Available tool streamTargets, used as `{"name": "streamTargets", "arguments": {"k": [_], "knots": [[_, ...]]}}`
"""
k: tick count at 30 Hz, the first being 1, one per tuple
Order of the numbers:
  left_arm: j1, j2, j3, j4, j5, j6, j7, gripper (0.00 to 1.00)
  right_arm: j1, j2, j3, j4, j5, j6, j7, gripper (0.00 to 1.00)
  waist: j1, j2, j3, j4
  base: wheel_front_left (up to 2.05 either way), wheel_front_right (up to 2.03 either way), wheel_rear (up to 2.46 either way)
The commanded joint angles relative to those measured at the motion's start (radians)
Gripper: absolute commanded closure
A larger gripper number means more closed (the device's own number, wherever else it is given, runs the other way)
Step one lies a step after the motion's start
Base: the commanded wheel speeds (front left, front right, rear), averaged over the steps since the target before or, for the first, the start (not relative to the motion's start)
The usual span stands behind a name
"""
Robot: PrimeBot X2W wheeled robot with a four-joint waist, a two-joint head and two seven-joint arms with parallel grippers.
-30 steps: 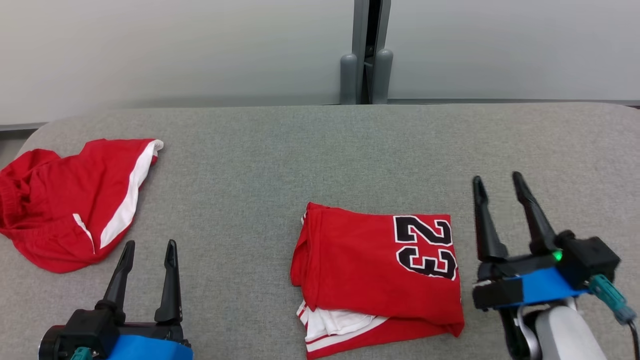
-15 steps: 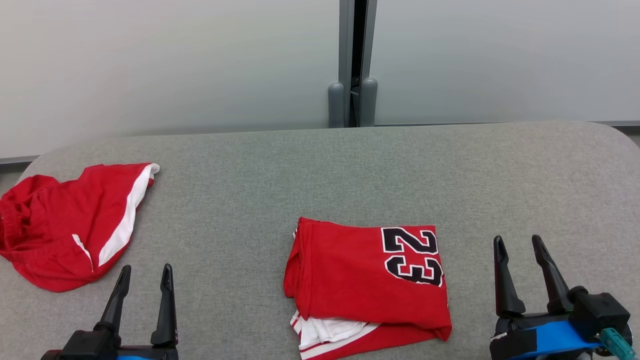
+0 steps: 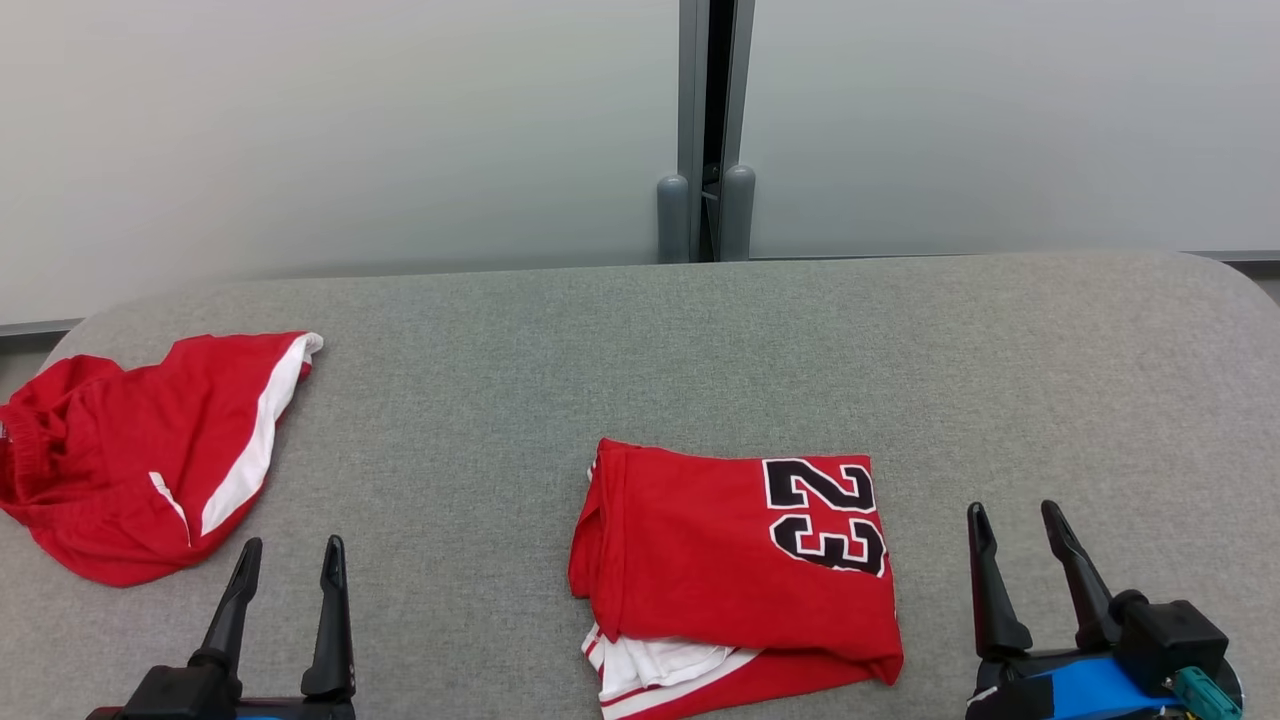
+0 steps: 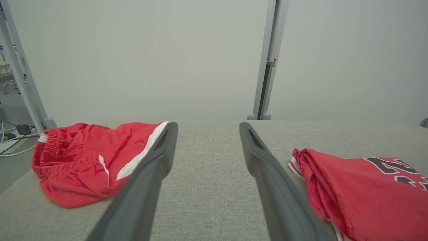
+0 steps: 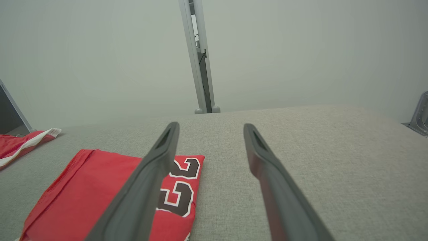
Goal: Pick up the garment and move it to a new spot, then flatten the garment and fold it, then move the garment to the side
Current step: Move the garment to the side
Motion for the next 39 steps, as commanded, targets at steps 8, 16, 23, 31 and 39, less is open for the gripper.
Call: {"name": "streamTargets", "arguments": {"k": [8,16,23,31,39], "knots": [[0.008,0.003,-0.001,0.002,-0.001,0.007,-0.003,0.0,-0.009,0.003,0.02,0.014,-0.009,0.0,0.0,0.0,0.0001,0.0,0.0,0.0,0.0,0.0,0.0],[-0.011,0.003,-0.008,-0.001,-0.002,0.006,-0.003,0.0,-0.125,-0.008,0.088,0.099,-0.034,0.0,0.005,0.0,0.0001,0.0,0.016,0.003,0.0,0.0,0.0],[-0.039,0.003,-0.023,-0.005,-0.008,0.006,-0.003,0.0,-0.229,-0.007,0.097,0.236,-0.055,0.0,0.08,0.0,0.0001,0.0,0.057,0.026,0.0,0.0,0.0],[-0.06,0.003,-0.023,-0.003,-0.01,0.008,-0.003,0.0,-0.265,-0.006,0.075,0.4,-0.066,0.0,0.088,0.0,0.0001,0.0,0.098,0.054,0.0,0.0,0.0],[-0.079,0.003,-0.031,-0.003,-0.02,0.01,-0.003,0.0,-0.298,-0.008,0.085,0.545,-0.057,0.0,0.072,0.0,0.0001,0.0,0.125,0.061,0.0,0.0,0.0]]}}
